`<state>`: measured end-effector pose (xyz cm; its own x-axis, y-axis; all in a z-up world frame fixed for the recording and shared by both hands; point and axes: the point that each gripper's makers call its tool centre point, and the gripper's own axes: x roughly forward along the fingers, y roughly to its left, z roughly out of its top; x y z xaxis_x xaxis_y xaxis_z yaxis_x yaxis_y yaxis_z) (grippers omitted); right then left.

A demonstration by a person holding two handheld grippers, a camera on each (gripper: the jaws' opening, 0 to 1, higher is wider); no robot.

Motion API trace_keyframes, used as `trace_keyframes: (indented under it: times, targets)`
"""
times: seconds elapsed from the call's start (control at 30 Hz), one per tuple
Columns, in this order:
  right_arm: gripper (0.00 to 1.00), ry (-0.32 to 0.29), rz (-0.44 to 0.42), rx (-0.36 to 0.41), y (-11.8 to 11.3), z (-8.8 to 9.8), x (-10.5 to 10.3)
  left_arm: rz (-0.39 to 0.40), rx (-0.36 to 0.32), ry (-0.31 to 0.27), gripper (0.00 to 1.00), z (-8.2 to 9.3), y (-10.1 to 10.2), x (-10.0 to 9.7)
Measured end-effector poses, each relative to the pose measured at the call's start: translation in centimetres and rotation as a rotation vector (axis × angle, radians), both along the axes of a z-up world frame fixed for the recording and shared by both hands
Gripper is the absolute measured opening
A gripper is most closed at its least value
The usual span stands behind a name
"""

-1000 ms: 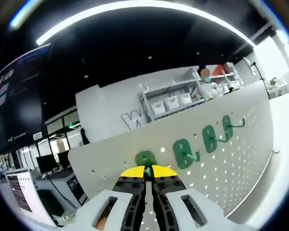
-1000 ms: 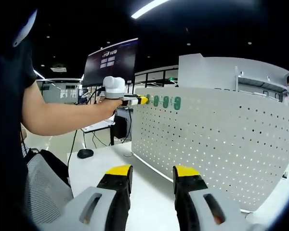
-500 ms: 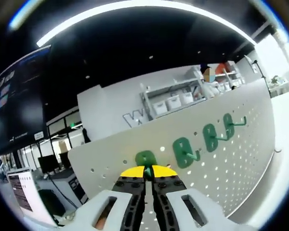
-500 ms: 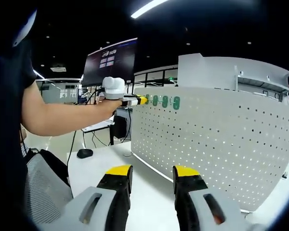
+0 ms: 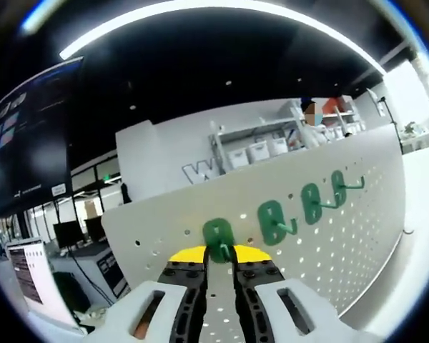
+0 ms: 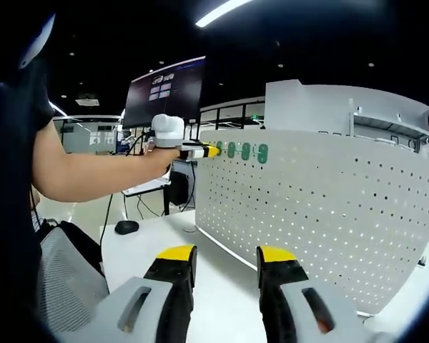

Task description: Insert the hook assembly into the mounting plate slot until the hook locks in place.

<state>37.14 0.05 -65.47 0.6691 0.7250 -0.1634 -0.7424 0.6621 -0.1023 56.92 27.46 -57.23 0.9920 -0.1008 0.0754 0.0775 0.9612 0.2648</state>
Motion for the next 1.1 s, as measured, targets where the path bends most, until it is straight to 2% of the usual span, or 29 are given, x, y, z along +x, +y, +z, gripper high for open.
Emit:
trace_keyframes:
  times: [0.37, 0.77, 1.1]
  targets:
    - [0.32, -0.003, 0.001, 0.005, -0.1, 0.1, 0.0, 0.001, -0.023, 0.007, 0.27, -0.6, -0.1, -1.3]
    - [0.34, -0.009, 0.014, 0.008, 0.2, 0.2, 0.1, 0.006, -0.054, 0.044, 0.41, -2.1, 0.2, -3.2]
    - [0.35, -0.014, 0.023, 0.012, 0.3, 0.3, -0.1, -0.009, -0.101, 0.055, 0.48, -2.3, -0.6, -5.5]
